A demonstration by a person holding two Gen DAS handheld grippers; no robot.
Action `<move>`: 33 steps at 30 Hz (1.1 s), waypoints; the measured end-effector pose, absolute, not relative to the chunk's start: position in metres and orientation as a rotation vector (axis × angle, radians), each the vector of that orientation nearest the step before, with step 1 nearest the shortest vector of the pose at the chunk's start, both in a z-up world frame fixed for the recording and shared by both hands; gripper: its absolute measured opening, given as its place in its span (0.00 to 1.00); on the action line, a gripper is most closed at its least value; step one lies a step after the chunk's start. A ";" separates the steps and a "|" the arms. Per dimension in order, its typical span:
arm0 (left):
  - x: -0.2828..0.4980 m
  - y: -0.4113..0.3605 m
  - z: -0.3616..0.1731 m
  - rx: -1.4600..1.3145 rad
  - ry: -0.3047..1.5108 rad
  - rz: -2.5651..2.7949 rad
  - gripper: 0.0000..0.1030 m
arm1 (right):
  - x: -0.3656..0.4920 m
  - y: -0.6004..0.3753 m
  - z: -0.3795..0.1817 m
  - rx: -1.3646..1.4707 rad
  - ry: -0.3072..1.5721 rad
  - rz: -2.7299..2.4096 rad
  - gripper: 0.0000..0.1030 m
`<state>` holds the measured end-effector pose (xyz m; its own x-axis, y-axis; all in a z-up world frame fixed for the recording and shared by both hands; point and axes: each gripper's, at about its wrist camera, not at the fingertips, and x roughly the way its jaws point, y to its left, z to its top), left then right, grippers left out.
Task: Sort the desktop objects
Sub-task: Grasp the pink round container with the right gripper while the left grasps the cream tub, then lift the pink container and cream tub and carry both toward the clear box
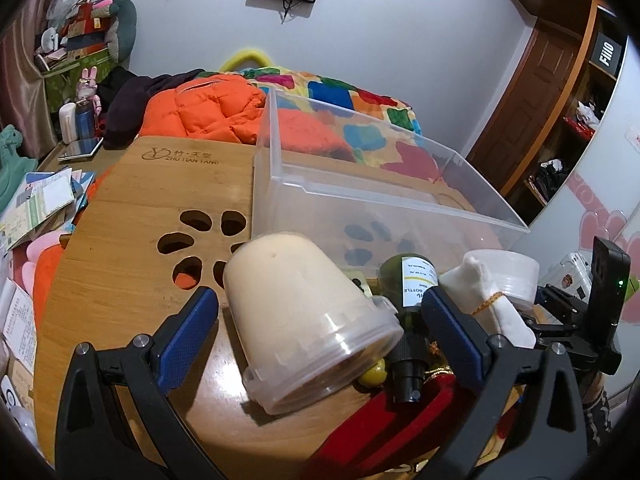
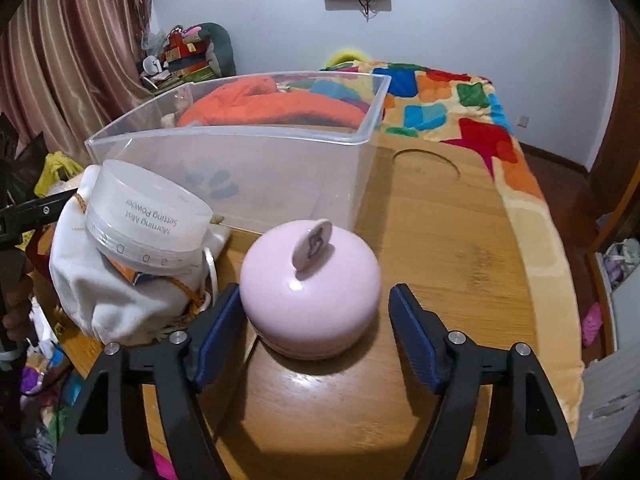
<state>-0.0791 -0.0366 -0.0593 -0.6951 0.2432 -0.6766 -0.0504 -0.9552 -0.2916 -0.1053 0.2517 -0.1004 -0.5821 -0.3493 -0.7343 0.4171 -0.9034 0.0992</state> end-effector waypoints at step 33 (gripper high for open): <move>-0.069 -0.042 -0.063 -1.117 -0.456 2.823 0.72 | -0.088 0.275 -0.076 1.054 -0.017 -2.543 0.58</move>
